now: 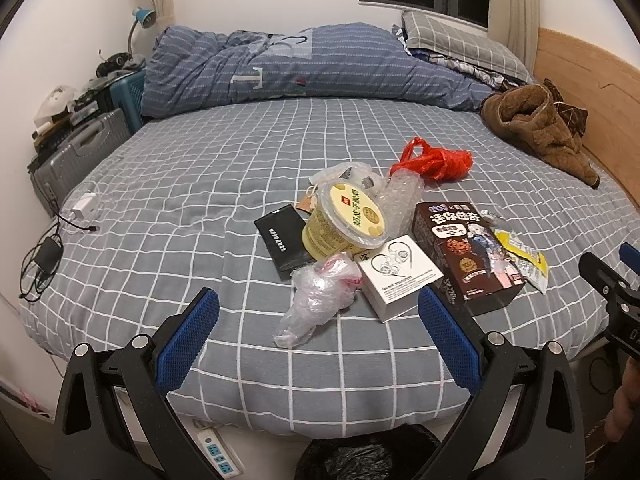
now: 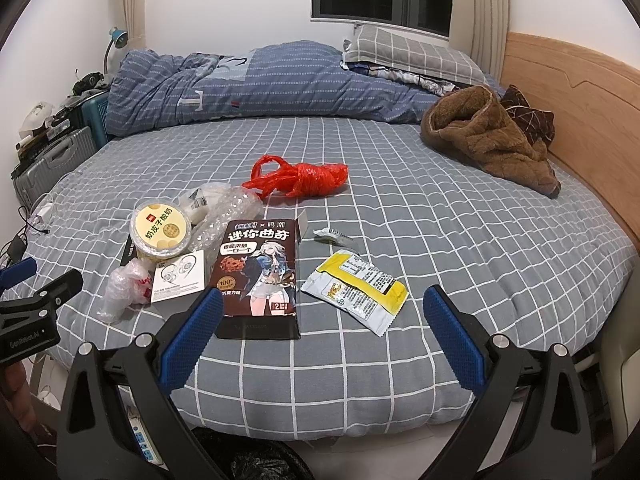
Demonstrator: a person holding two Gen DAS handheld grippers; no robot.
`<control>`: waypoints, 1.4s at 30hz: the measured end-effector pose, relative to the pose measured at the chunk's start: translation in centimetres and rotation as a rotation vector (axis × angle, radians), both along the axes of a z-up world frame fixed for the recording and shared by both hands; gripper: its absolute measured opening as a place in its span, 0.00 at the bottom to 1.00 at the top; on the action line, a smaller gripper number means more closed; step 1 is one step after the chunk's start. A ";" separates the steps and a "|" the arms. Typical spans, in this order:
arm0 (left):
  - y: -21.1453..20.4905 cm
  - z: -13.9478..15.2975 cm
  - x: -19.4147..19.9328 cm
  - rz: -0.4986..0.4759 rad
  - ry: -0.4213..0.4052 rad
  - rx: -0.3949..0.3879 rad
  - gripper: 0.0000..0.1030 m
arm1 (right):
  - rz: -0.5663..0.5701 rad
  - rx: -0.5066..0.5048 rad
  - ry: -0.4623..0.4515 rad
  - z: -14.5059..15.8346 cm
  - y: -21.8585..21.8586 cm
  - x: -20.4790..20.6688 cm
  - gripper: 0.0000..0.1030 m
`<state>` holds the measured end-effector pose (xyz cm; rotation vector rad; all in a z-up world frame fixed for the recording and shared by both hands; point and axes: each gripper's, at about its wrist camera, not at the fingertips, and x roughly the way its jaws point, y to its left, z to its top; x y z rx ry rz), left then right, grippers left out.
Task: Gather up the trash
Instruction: 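Grasp the clear plastic bag with the left gripper while the right gripper grasps the brown snack box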
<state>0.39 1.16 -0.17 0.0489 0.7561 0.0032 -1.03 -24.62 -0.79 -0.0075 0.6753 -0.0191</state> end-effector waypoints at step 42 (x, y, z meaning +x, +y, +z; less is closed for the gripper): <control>0.4 -9.8 8.4 -0.052 0.231 -0.026 0.54 | 0.077 0.002 0.266 -9.5 6.5 9.8 0.93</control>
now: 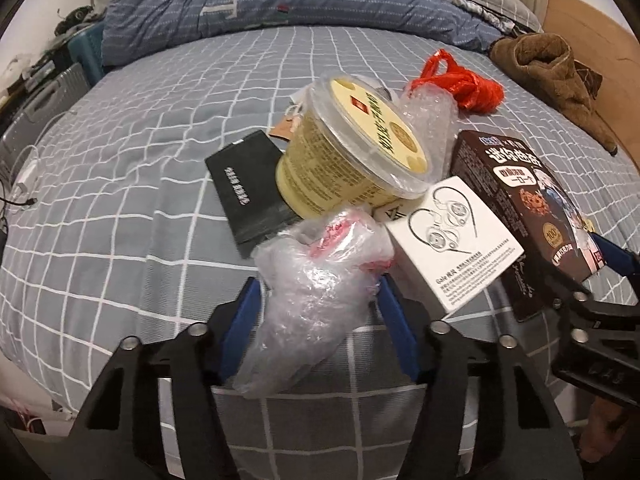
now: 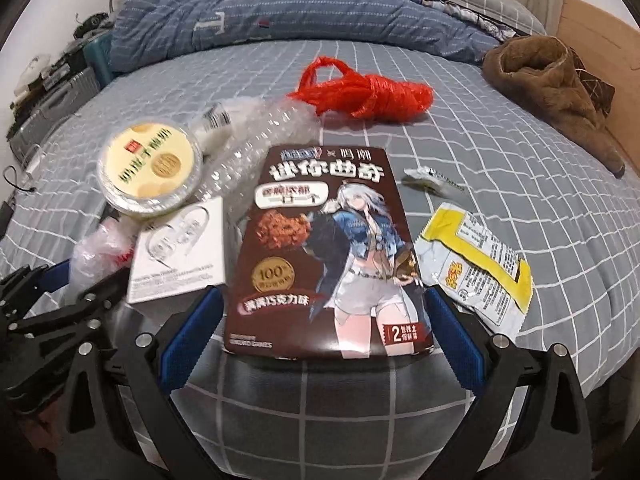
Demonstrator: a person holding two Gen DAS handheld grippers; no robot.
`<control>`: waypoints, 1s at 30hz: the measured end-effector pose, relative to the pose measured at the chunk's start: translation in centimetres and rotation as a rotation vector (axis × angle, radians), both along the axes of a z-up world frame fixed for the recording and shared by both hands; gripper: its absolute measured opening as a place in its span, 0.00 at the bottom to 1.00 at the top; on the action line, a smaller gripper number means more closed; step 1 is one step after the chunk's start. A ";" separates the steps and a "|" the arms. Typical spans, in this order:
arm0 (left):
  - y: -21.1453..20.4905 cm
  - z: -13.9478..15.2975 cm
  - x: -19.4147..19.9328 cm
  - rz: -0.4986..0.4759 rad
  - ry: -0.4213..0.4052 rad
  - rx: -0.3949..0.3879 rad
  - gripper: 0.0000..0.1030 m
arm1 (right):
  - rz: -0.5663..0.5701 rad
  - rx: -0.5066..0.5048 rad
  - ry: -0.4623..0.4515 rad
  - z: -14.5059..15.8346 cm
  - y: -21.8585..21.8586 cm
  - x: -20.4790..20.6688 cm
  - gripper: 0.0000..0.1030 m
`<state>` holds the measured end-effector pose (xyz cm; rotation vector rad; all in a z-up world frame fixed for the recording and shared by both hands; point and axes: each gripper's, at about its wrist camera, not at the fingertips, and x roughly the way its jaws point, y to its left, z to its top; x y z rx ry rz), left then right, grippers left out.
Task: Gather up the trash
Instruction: 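Grasp the clear plastic bag with the left gripper while the right gripper grasps the brown snack box, then carry the plastic bag and brown box with both grippers over the trash bin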
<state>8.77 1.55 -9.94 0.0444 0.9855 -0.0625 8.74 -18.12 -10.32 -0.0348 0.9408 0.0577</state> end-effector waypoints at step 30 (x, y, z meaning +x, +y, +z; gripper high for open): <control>1.1 4.4 -5.8 0.011 -0.060 -0.072 0.49 | -0.017 0.016 -0.099 4.7 -1.9 -6.5 0.85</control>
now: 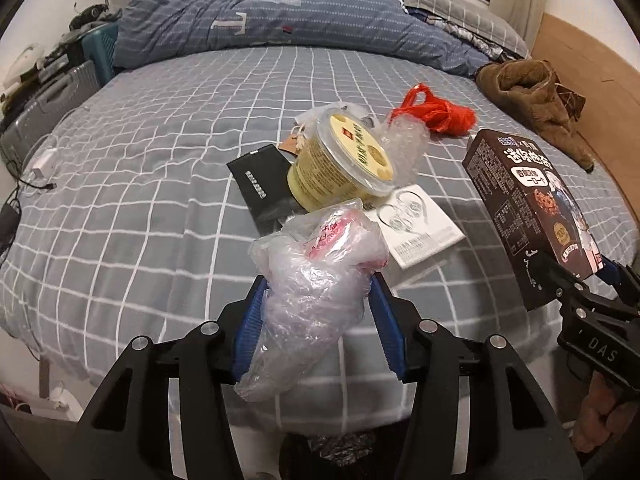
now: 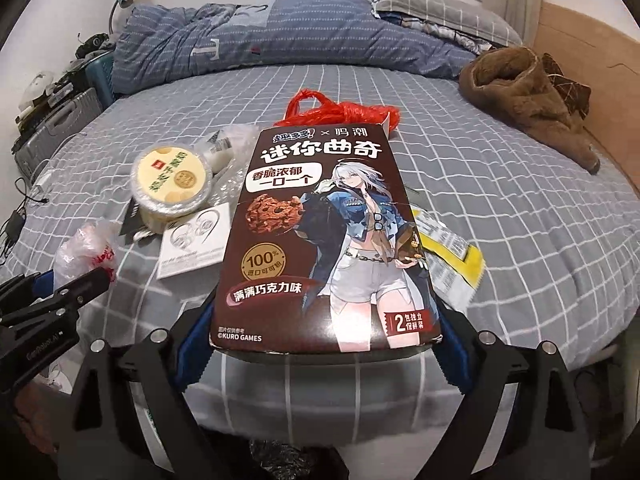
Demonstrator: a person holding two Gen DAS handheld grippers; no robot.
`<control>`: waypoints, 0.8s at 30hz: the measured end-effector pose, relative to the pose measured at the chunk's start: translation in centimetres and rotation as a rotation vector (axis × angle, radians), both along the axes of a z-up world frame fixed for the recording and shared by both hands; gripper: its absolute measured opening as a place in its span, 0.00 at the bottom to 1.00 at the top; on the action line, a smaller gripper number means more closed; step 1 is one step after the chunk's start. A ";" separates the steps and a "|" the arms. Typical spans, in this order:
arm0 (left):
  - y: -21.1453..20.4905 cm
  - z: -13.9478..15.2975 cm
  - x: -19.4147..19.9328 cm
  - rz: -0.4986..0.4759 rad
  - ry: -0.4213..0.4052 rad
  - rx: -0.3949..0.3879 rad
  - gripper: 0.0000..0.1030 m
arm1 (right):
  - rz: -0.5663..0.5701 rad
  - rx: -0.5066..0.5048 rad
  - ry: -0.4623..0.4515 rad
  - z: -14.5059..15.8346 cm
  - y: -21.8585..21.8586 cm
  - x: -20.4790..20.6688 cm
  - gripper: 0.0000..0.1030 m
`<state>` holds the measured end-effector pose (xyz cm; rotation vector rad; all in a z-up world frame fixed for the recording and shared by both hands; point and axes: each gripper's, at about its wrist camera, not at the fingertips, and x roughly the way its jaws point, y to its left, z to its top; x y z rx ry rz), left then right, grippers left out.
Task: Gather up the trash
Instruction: 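Carry the plastic bag and brown box with both grippers over the trash bin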
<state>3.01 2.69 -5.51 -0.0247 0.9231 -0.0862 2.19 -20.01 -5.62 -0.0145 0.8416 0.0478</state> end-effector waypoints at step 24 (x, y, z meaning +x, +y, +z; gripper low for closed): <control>0.9 3.0 -14.3 0.036 -0.046 -0.020 0.49 | 0.038 0.002 -0.068 3.8 0.9 -14.6 0.84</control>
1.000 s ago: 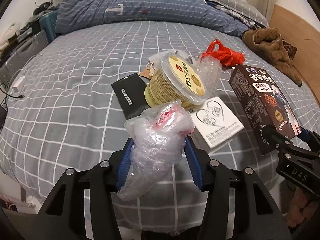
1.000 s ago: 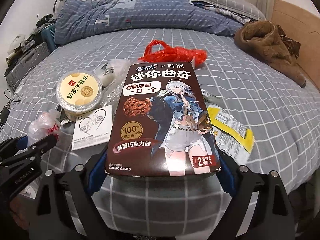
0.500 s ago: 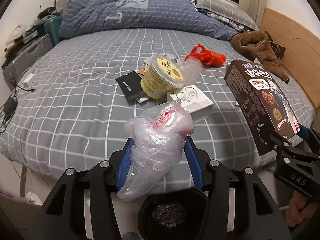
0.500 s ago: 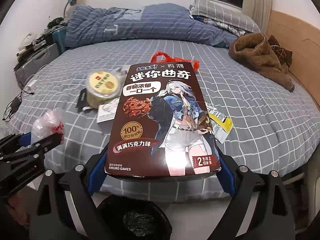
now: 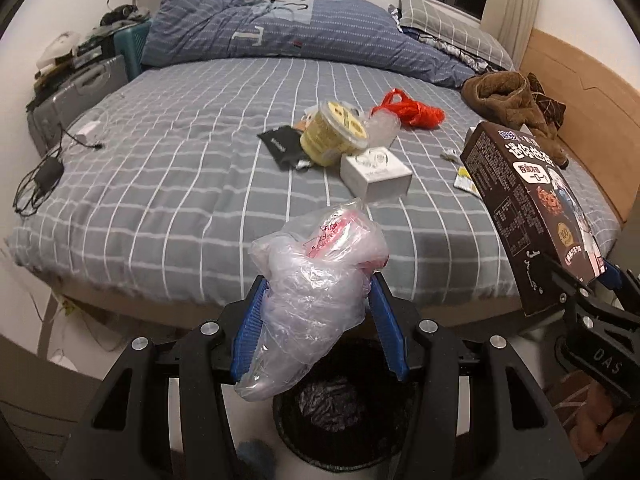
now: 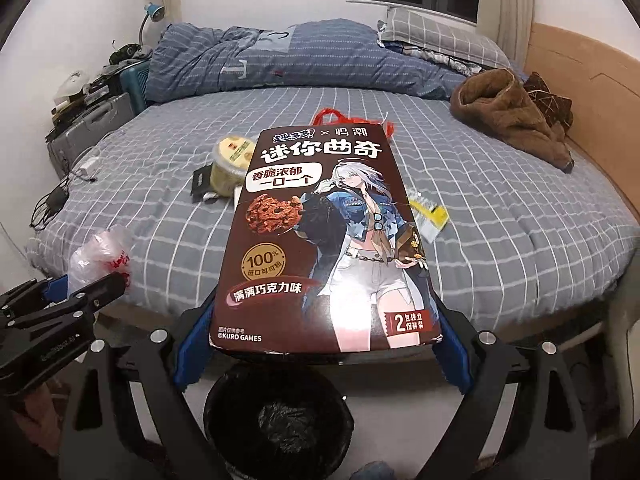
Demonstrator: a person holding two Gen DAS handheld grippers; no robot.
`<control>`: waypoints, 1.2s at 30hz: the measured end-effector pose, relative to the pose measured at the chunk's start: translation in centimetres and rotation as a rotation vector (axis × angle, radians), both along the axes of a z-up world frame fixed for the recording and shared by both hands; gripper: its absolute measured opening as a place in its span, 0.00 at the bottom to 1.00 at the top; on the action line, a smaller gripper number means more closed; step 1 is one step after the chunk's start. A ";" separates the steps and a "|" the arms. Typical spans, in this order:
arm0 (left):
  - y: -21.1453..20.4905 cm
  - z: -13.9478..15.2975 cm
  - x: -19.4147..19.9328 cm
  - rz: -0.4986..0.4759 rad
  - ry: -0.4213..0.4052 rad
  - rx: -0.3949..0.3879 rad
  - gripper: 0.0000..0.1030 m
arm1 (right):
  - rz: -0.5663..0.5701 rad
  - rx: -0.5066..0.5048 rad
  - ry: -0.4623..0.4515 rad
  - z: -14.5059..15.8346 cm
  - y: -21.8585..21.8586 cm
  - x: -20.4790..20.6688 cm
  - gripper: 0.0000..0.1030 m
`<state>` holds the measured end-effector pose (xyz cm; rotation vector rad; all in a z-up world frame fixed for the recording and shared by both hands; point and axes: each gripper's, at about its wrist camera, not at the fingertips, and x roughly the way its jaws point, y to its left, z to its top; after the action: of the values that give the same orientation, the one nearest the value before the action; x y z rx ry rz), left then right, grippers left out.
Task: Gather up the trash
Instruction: 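Carry the plastic bag and brown box with both grippers over the trash bin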
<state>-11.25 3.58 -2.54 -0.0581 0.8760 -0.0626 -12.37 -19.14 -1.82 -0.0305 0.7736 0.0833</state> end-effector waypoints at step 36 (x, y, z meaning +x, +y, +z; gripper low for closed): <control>0.2 -10.6 -6.8 0.018 0.242 0.018 0.49 | 0.035 -0.019 0.302 -11.8 1.5 -8.5 0.84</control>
<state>-18.09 3.75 -13.10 -0.0578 1.1175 -0.0314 -20.88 -17.63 -13.61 -0.0504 1.0761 0.1148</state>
